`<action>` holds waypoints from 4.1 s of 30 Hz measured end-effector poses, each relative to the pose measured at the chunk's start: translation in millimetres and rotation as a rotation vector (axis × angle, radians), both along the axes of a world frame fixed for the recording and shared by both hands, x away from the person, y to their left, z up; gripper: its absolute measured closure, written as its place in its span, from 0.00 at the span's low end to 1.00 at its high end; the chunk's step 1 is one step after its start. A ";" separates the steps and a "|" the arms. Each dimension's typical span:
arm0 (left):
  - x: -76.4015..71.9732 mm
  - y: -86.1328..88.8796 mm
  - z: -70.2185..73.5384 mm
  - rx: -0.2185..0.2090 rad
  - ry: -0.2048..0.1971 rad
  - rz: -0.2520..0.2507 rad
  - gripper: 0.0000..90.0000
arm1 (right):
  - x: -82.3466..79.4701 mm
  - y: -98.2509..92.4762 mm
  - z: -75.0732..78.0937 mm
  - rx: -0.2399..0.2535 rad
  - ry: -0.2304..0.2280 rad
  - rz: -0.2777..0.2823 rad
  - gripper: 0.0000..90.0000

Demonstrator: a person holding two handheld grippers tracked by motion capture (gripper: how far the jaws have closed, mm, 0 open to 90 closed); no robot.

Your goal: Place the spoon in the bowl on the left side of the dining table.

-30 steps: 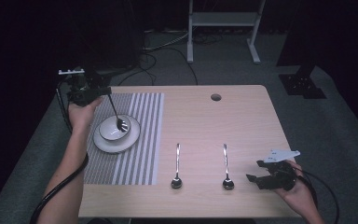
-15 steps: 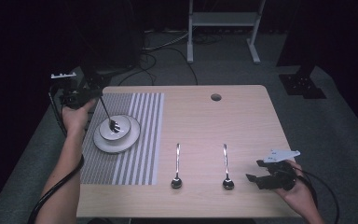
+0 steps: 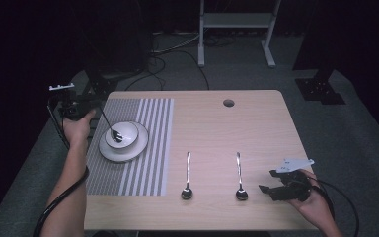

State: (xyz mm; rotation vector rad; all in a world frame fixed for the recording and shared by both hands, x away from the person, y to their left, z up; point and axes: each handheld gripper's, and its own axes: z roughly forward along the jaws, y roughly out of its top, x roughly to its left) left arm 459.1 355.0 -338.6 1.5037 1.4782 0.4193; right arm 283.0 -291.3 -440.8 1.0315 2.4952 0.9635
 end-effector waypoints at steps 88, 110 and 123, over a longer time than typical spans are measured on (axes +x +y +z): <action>-36.7 27.0 -53.4 0.047 0.103 0.032 0.38 | 0.6 2.2 -1.0 0.016 0.002 0.007 0.32; -80.3 9.1 -65.8 0.089 0.051 -0.106 0.31 | -0.8 0.7 -2.2 0.011 0.007 -0.006 0.31; -98.6 -17.4 -56.6 0.122 0.007 -0.204 0.25 | -0.3 0.9 -1.7 0.011 -0.002 -0.015 0.31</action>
